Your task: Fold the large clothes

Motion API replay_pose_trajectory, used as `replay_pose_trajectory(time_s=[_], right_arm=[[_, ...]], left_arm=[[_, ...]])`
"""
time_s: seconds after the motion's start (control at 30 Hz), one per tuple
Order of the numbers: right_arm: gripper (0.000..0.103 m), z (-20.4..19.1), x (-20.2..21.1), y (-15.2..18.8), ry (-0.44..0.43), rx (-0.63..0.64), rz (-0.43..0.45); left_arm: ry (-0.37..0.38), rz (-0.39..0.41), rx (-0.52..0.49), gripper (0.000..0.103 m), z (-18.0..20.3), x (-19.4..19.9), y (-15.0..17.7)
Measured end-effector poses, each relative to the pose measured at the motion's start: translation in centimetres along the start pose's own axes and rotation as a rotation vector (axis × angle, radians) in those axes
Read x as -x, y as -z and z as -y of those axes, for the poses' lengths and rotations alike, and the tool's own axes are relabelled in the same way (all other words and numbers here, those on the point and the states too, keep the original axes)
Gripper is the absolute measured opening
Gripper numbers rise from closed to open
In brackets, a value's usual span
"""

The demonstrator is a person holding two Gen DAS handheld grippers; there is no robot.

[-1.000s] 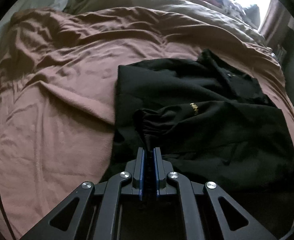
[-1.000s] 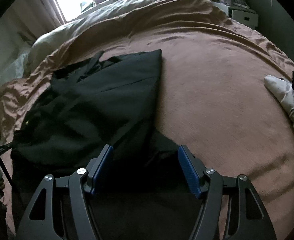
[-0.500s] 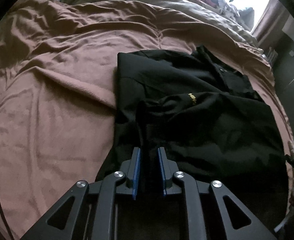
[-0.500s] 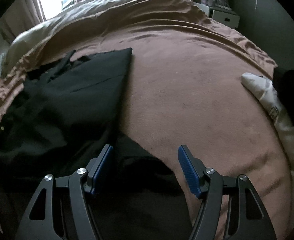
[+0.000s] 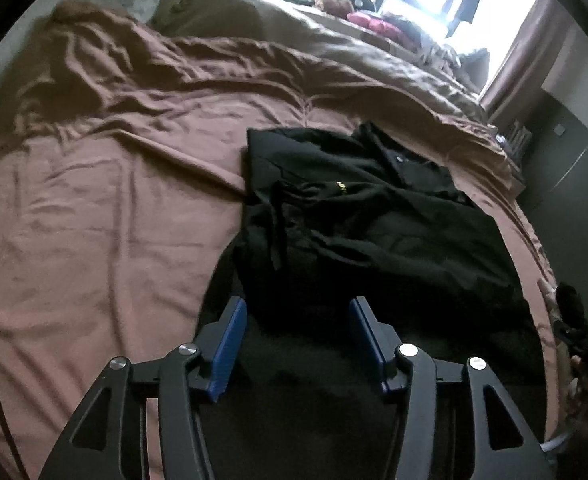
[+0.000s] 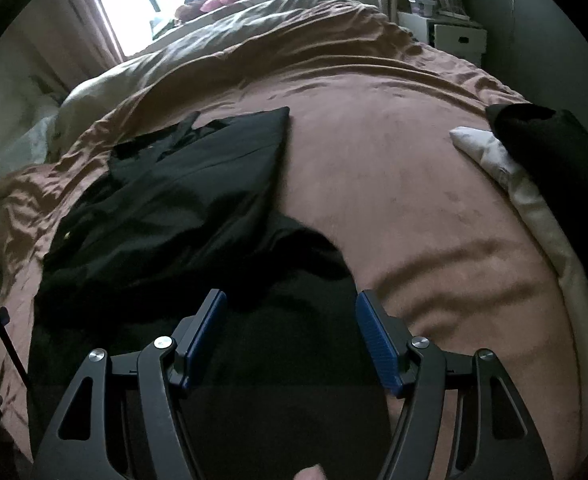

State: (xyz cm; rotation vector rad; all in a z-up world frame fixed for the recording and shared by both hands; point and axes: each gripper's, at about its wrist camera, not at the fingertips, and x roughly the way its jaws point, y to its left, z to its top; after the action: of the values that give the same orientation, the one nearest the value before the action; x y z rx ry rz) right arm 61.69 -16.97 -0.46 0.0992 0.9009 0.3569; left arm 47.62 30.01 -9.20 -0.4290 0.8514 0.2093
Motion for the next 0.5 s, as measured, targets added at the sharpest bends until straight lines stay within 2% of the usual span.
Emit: replay_pose_trajectory(time_s=[0.07, 0.1, 0.2, 0.37, 0.5], right_arm=[[0.076, 0.3, 1.7, 0.9, 0.008, 0.008, 0.024], [0.082, 0.5, 2.8, 1.5, 0.016, 0.012, 0.046], [0.083, 1.0, 5.1, 3.4, 0.023, 0.009, 0.092], [0.103, 2.0, 8.4, 6.8, 0.026, 0.002, 0.131], [0.103, 2.1, 11.0, 9.4, 0.027, 0.031, 0.186]], left_arm=[[-0.018, 0.036, -0.012, 0.058, 0.2, 1.7, 1.2], [-0.019, 0.049, -0.014, 0.062, 0.3, 2.5, 1.8], [-0.013, 0.094, -0.010, 0.068, 0.4, 5.4, 3.9], [-0.047, 0.162, -0.045, 0.069, 1.0, 9.1, 7.0], [-0.052, 0.158, -0.059, 0.070, 1.1, 11.0, 9.2]])
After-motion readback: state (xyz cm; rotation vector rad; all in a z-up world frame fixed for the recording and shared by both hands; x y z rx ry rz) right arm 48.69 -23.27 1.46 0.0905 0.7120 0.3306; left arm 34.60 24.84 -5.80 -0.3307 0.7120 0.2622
